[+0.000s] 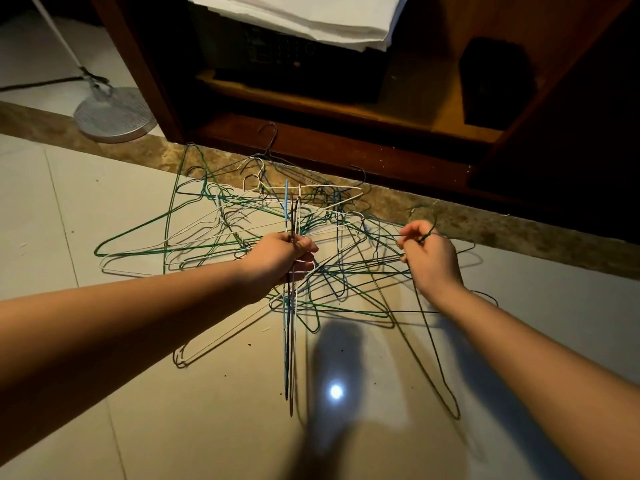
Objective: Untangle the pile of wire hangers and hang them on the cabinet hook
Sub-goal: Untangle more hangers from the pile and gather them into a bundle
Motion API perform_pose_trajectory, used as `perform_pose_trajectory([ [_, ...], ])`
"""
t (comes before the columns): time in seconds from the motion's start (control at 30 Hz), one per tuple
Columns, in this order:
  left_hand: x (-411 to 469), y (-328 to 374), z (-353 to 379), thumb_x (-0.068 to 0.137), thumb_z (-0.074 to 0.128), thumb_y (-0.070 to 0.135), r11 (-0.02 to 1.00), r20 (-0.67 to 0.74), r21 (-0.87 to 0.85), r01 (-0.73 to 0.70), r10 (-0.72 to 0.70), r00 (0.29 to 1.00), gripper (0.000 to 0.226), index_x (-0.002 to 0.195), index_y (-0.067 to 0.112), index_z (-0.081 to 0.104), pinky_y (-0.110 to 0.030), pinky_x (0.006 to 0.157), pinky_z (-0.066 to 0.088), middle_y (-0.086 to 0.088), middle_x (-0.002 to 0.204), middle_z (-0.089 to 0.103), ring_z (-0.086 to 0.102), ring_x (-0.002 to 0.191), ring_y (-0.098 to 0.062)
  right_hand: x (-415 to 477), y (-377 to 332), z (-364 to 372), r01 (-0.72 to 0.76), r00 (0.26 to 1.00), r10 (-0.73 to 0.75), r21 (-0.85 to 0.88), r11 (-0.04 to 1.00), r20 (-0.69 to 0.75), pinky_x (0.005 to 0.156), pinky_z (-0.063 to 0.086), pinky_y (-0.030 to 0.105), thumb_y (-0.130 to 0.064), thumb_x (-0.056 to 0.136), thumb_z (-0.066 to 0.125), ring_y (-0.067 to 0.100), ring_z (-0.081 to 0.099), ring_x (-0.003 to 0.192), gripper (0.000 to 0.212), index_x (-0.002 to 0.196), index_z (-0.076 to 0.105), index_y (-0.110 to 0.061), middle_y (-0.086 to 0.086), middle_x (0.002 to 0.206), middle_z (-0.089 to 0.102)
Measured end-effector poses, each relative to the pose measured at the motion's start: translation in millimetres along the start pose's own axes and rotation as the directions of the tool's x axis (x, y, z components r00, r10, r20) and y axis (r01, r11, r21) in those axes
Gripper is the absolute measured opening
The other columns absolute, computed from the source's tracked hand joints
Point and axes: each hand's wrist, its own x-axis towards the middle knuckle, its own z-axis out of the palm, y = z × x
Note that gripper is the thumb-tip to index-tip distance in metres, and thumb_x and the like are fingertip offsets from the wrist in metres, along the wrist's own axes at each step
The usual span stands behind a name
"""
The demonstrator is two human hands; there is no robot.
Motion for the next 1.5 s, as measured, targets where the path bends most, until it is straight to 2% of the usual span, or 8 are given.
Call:
perform_pose_trajectory([
  [0.17,0.2,1.8,1.8,0.098,0.043,0.020,0.999,0.009,0.048,-0.012,0.011,1.000,0.023,0.087,0.011,0.060,-0.025,0.073,0.046,-0.004,0.088,0.059,0.057,0.078,-0.014,-4.3,-5.2,-6.0,0.088,0.994,-0.074,-0.182,0.979,0.082,0.058,0.039,0.034,-0.010,0.088,0.044,0.027,0.051,0.063,0.015,0.091,0.056,-0.020,0.001,0.062,0.055],
  [0.33,-2.4,-1.5,9.7,0.098,0.044,0.018,0.998,0.022,0.062,-0.017,0.016,1.000,0.021,0.085,0.011,0.060,-0.025,0.071,0.044,-0.005,0.086,0.058,0.056,0.074,-0.013,0.5,-19.9,-19.2,0.096,0.995,-0.090,-0.245,0.965,0.037,0.065,0.044,0.036,-0.010,0.088,0.044,0.029,0.051,0.069,0.016,0.096,0.057,-0.017,0.011,0.075,0.059],
  [0.53,-7.4,2.0,22.3,0.097,0.044,0.019,0.997,0.045,0.073,-0.031,0.027,0.999,0.021,0.085,0.012,0.059,-0.022,0.067,0.045,-0.003,0.085,0.057,0.056,0.074,-0.012,-10.3,-12.1,-36.1,-0.032,0.999,0.033,-0.089,0.996,0.010,0.065,0.049,0.048,-0.009,0.082,0.043,0.041,0.055,0.067,0.023,0.074,0.052,-0.029,0.020,0.072,0.060],
  [0.8,-15.3,9.8,32.4,0.097,0.045,0.017,0.996,0.039,0.078,-0.047,0.044,0.998,0.021,0.084,0.010,0.059,-0.025,0.070,0.047,-0.004,0.083,0.058,0.057,0.073,-0.013,-24.2,-11.1,-80.0,-0.048,0.999,0.048,-0.083,0.995,-0.006,0.064,0.043,0.036,-0.007,0.087,0.039,0.022,0.052,0.063,0.027,0.072,0.050,-0.027,0.014,0.081,0.063],
  [1.03,-28.6,23.7,41.0,0.096,0.046,0.015,0.995,0.051,0.064,-0.070,0.067,0.996,0.016,0.087,0.011,0.058,-0.026,0.072,0.046,-0.004,0.081,0.058,0.056,0.073,-0.012,-30.2,-20.1,-87.5,-0.055,0.995,0.054,-0.007,0.998,-0.087,0.064,0.045,0.038,-0.006,0.087,0.039,0.021,0.050,0.061,0.029,0.070,0.048,-0.028,0.007,0.075,0.061],
  [1.3,-57.3,60.8,68.4,0.087,0.056,-0.002,0.978,0.126,0.030,-0.206,0.201,0.971,0.016,0.097,0.011,0.056,-0.027,0.074,0.050,-0.005,0.083,0.058,0.058,0.077,-0.015,-45.3,-67.5,-58.7,0.222,0.974,-0.224,-0.067,0.973,-0.040,0.065,0.047,0.036,-0.019,0.095,0.047,0.024,0.059,0.075,0.010,0.100,0.056,-0.018,0.007,0.080,0.062],
  [1.43,-68.7,59.5,80.1,0.083,0.060,-0.007,0.953,0.105,-0.013,-0.304,0.304,0.947,0.035,0.114,0.006,0.050,-0.027,0.069,0.053,-0.013,0.097,0.057,0.057,0.084,-0.021,-50.8,-95.7,-50.0,0.402,0.914,-0.402,-0.026,0.915,-0.046,0.067,0.046,0.024,-0.017,0.092,0.054,0.016,0.060,0.076,0.008,0.094,0.061,-0.014,-0.001,0.082,0.059],
  [1.5,-71.2,60.0,77.4,0.085,0.057,-0.006,0.949,0.076,-0.079,-0.306,0.312,0.947,0.036,0.117,0.008,0.048,-0.024,0.063,0.054,-0.013,0.095,0.058,0.058,0.078,-0.020,-52.0,-99.4,-50.3,0.429,0.902,-0.430,-0.028,0.903,-0.032,0.058,0.041,0.007,-0.017,0.092,0.055,0.010,0.057,0.071,0.009,0.093,0.062,-0.012,-0.003,0.081,0.058],
])
